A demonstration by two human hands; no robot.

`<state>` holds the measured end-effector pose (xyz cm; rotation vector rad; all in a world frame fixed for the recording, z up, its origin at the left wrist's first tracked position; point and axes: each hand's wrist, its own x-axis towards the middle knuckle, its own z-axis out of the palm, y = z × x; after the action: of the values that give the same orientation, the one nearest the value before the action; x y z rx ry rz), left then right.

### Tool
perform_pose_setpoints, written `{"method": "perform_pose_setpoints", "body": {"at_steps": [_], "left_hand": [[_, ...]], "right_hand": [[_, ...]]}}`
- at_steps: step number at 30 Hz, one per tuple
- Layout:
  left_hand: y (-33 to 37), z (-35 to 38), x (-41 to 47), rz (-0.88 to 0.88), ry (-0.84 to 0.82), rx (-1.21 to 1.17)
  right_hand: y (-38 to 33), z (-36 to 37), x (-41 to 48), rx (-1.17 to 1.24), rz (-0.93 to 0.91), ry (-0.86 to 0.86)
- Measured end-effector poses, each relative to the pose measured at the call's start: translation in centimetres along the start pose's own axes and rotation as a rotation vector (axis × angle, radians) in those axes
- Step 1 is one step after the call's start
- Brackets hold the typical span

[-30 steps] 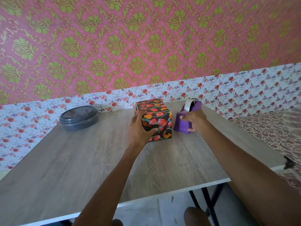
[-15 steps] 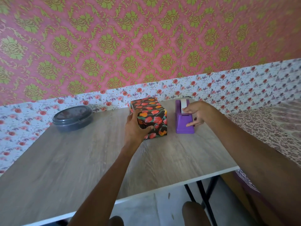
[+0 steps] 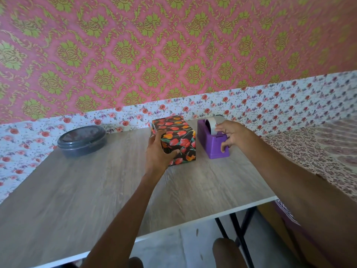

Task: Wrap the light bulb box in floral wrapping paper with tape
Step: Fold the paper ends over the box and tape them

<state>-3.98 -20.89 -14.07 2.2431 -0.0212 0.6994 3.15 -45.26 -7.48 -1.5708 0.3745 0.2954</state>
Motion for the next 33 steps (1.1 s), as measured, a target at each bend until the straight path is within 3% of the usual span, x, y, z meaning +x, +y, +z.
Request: {"method": "perform_pose_setpoints", "body": {"at_steps": [6, 15, 20, 33], "left_hand": [[0.0, 0.0, -0.1, 0.003, 0.004, -0.003], [-0.1, 0.0, -0.1, 0.046, 0.008, -0.015], [-0.2, 0.0, -0.1, 0.034, 0.007, -0.003], [-0.3, 0.2, 0.1, 0.017, 0.011, 0.022]], "right_hand": [[1.5, -0.4, -1.3, 0.278, -0.134, 0.043], [5.1, -1.0, -0.3, 0.315, -0.193, 0.056], [6.1, -1.7, 0.8, 0.242, -0.239, 0.049], [5.2, -2.4, 1.6, -0.218, -0.399, 0.173]]}}
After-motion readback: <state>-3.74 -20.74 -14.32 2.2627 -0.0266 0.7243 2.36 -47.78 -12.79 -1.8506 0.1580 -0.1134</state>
